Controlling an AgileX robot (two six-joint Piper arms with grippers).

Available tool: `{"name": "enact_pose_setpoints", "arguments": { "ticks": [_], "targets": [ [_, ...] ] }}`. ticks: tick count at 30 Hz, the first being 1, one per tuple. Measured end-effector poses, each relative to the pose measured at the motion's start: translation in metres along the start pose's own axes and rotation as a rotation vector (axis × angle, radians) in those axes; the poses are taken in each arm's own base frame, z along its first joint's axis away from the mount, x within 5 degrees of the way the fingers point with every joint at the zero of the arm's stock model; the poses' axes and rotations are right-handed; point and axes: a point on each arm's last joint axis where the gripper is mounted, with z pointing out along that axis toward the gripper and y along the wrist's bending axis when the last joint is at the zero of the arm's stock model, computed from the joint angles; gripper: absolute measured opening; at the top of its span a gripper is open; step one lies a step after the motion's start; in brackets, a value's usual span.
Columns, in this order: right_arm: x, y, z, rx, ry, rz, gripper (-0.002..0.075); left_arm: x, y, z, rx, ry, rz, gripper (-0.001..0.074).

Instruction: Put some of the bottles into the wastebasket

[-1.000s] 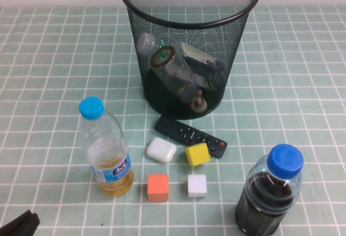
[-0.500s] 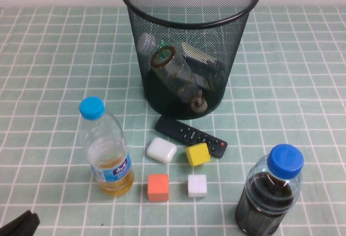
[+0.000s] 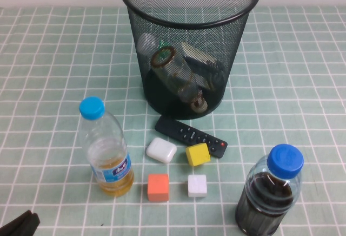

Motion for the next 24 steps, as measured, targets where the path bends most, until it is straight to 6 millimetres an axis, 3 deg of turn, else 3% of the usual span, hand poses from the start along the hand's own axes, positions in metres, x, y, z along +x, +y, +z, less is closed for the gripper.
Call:
{"name": "enact_pose_setpoints", "arguments": {
  "ticks": [19, 24],
  "targets": [
    [0.0, 0.0, 0.0, 0.0, 0.0, -0.003, -0.0007, -0.0001, 0.0012, 0.0, -0.013, 0.0, 0.058, -0.0005],
    [0.0, -0.0001, 0.0, 0.001, 0.0, -0.002, -0.0007, -0.0089, 0.0052, -0.0006, -0.078, -0.096, 0.105, -0.0005]
  ]
}}
